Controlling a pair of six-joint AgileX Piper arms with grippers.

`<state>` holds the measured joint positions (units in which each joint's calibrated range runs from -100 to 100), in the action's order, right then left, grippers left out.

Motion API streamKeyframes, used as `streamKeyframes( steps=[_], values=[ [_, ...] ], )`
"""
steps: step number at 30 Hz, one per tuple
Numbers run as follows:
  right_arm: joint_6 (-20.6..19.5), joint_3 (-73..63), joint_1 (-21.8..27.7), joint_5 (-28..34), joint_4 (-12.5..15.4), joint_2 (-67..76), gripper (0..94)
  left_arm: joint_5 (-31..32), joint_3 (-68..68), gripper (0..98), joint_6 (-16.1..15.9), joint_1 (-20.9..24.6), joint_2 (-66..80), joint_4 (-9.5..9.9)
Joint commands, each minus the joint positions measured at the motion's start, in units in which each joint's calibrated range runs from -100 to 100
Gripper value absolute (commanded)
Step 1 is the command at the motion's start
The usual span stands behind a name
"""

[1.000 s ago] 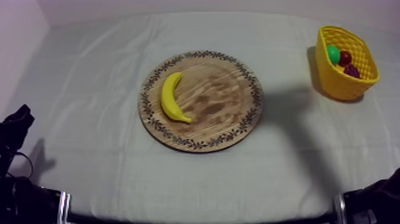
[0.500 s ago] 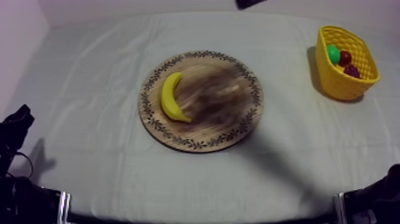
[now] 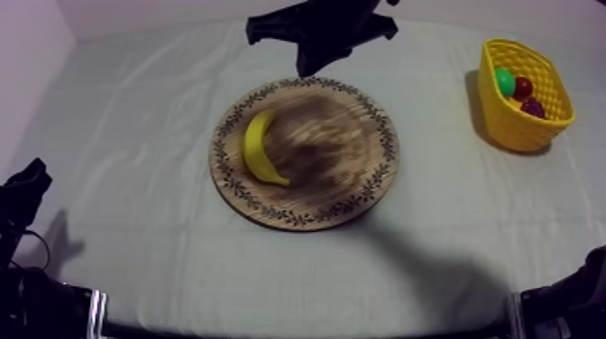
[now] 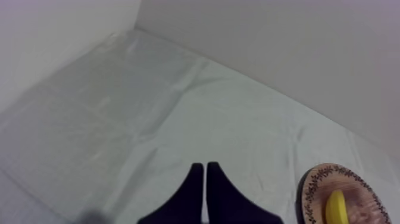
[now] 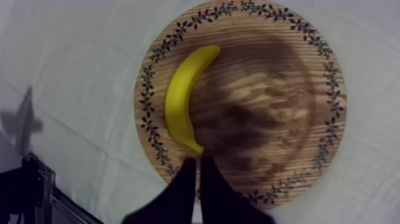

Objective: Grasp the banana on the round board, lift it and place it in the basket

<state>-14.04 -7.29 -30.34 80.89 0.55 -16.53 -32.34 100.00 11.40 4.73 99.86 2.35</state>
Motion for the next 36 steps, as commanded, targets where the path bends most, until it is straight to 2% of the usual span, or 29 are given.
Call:
streamKeyframes(
  steps=[1,3,7,11,14,24,36],
  values=[
    [-0.85,-1.22,0.02,0.50,0.37,-1.73,14.9,0.00,0.00,0.1,0.01,0.01,-0.04,0.02],
    [-1.49,-1.94,-0.20,0.30,0.55,-2.55,23.0,0.00,0.00,0.1,0.01,0.01,-0.04,0.02],
    [-2.89,-3.19,-1.07,0.13,0.76,-3.79,46.5,0.00,0.00,0.1,0.01,0.01,-0.04,0.02],
    [-3.70,-4.37,-1.79,0.31,1.11,-5.41,60.4,0.00,0.00,0.1,0.01,0.01,-0.04,0.02],
    [-4.25,-5.27,-2.06,0.34,1.34,-7.21,67.0,0.00,0.00,0.1,0.01,0.01,-0.04,0.02],
    [-6.05,-8.39,-2.98,-0.47,1.64,-16.17,72.3,0.00,0.00,0.1,0.01,0.01,-0.04,0.02],
    [-7.43,-14.46,-2.94,-1.11,1.78,-27.70,69.5,0.00,0.00,0.1,0.01,0.01,-0.04,0.02]
  ],
)
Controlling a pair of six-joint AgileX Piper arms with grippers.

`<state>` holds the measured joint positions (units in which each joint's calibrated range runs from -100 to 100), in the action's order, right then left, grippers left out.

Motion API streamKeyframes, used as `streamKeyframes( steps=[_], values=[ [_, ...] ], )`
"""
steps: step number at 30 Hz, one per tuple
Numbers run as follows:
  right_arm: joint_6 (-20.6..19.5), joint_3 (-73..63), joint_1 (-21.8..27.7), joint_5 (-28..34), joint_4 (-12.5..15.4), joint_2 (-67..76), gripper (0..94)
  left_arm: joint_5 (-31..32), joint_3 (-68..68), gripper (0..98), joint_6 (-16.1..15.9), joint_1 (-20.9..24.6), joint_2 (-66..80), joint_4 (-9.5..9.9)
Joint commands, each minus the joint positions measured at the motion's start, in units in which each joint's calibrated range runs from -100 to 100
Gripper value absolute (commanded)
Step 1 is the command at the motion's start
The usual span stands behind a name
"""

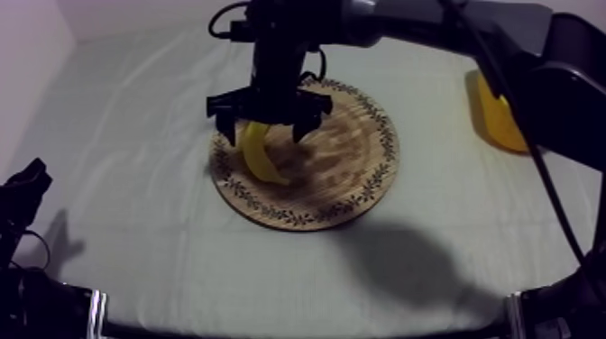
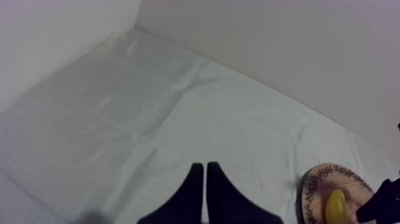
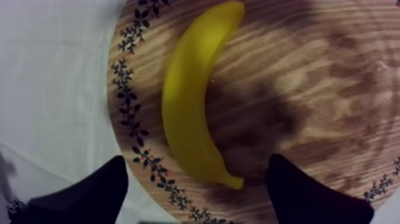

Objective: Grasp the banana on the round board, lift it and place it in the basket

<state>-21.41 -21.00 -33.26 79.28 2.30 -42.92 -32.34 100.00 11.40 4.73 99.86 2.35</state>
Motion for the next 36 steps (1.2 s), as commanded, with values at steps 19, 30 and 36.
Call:
streamKeyframes(
  steps=[19,30,36],
  values=[
    [-0.52,-12.23,0.02,3.50,-1.03,-11.45,47.7,0.00,0.00,0.1,0.01,0.01,-0.04,0.02],
    [0.15,-12.42,0.05,4.10,-1.34,-12.71,24.6,0.00,0.00,0.1,0.01,0.01,-0.04,0.02],
    [0.95,-11.31,0.78,5.69,-1.52,-10.15,18.4,0.00,0.00,0.1,0.01,0.01,-0.04,0.02]
  ],
)
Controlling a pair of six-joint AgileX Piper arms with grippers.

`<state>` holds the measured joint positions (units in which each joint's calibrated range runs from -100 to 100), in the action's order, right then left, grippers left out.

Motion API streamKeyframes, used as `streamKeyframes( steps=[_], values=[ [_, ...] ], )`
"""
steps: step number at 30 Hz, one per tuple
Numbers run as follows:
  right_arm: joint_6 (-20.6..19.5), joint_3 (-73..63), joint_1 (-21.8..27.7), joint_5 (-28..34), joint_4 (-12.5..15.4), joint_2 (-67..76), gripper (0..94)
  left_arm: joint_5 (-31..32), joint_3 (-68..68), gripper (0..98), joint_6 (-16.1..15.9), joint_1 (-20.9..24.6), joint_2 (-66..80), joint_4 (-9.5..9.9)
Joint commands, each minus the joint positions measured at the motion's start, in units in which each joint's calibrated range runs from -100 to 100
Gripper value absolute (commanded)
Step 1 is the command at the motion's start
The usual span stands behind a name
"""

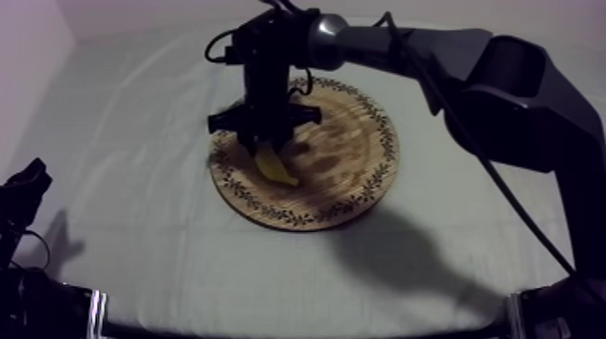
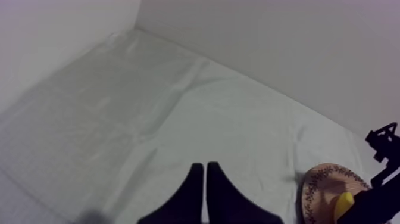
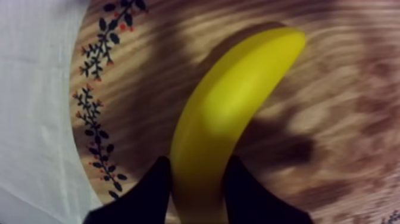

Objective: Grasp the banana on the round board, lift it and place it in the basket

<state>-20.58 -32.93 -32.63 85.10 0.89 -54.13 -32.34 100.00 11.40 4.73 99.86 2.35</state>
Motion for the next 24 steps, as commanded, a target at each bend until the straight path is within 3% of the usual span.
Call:
streamKeyframes(
  steps=[1,16,24],
  values=[
    [0.31,1.53,0.43,-0.14,-0.14,2.11,18.2,0.00,0.00,0.1,0.01,0.01,-0.04,0.02],
    [4.71,23.47,7.02,0.36,-2.78,30.59,21.5,0.00,0.00,0.1,0.01,0.01,-0.04,0.02],
    [7.05,30.13,14.36,1.83,-2.95,44.76,21.9,0.00,0.00,0.1,0.01,0.01,-0.04,0.02]
  ],
)
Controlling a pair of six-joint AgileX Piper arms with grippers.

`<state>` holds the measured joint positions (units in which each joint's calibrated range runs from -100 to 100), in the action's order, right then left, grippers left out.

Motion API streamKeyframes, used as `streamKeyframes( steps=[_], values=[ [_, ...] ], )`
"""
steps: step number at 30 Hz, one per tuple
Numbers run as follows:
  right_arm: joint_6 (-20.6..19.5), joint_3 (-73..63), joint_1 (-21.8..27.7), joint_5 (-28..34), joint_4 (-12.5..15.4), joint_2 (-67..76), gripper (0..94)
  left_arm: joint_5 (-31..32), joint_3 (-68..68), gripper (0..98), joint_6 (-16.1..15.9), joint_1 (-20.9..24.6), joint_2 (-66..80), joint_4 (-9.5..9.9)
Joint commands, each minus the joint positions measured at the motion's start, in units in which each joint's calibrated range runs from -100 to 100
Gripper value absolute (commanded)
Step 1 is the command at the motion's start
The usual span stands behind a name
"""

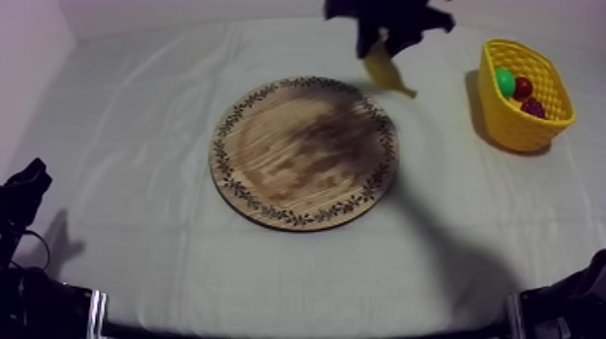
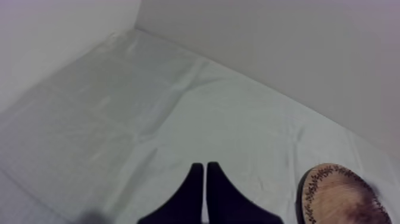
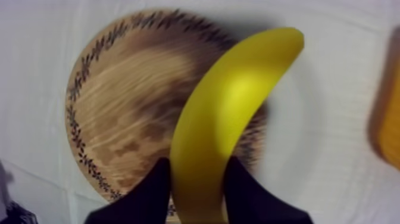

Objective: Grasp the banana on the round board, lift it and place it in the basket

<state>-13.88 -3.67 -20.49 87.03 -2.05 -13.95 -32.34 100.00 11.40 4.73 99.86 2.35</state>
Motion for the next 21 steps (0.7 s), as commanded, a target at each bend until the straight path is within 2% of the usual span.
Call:
streamKeyframes(
  steps=[1,13,21],
  values=[
    [0.63,1.46,3.34,-0.08,-0.13,5.84,22.0,0.00,0.00,0.1,0.01,0.01,-0.04,0.02],
    [3.73,4.39,17.35,-1.16,-1.66,9.07,24.3,0.00,0.00,0.1,0.01,0.01,-0.04,0.02],
    [3.77,7.10,22.20,-5.13,-3.02,6.47,27.1,0.00,0.00,0.1,0.01,0.01,-0.04,0.02]
  ],
)
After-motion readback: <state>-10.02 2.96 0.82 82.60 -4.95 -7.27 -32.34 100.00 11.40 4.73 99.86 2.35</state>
